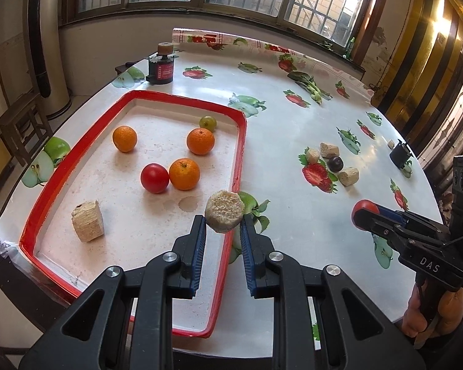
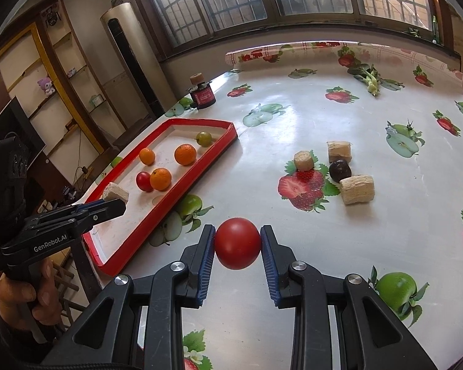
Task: Organize fruits
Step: 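Carry the cork piece and tomato over the red tray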
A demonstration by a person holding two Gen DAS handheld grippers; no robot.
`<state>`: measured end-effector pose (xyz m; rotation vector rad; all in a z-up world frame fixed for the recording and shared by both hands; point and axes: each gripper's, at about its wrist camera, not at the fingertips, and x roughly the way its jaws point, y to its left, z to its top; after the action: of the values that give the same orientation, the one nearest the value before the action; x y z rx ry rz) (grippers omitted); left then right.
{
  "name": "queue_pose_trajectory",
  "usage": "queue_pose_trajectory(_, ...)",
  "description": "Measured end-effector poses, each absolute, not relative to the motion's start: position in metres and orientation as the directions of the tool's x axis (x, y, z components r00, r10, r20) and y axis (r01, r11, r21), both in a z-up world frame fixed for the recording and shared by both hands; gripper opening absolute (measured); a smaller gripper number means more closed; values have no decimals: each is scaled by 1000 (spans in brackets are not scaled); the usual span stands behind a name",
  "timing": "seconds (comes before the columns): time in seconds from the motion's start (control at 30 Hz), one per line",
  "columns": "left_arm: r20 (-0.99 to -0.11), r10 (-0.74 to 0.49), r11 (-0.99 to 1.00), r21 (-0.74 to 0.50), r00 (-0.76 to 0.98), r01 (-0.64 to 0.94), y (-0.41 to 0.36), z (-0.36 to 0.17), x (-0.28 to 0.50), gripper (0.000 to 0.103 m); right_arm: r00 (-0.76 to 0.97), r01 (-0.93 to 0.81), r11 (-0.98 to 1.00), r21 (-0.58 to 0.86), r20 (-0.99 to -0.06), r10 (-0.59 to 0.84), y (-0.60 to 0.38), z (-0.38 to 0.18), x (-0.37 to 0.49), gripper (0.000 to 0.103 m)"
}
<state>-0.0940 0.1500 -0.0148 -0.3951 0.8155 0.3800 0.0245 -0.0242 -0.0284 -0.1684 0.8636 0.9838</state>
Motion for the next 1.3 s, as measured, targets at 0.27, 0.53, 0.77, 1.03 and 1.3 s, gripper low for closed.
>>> queue_pose_trajectory(0.27,-764,180,848,-198,620,-491,160,-19,-104,20,245,-799,553,235,-713,657,-13,-30,17,30)
queue_pose_trajectory(0.53,-772,187,828,-209,607,-521,173,-27,-118,20,225,-817,530,227,-720,656,4,-32,11,30)
queue_pose_trajectory(0.77,-773,210,804,-213,599,-556,189,-27,-134,20,200,-836,500,226,-724,660,24,-33,6,30)
queue_pose_trajectory(1.03,-770,243,771,-215,590,-599,209,-27,-153,20,167,-863,453,225,-720,674,49,-29,-2,30)
queue_pose_trajectory(1.3,-781,251,743,-224,572,-631,224,-34,-171,20,129,-892,397,218,-717,685,80,-26,-18,30)
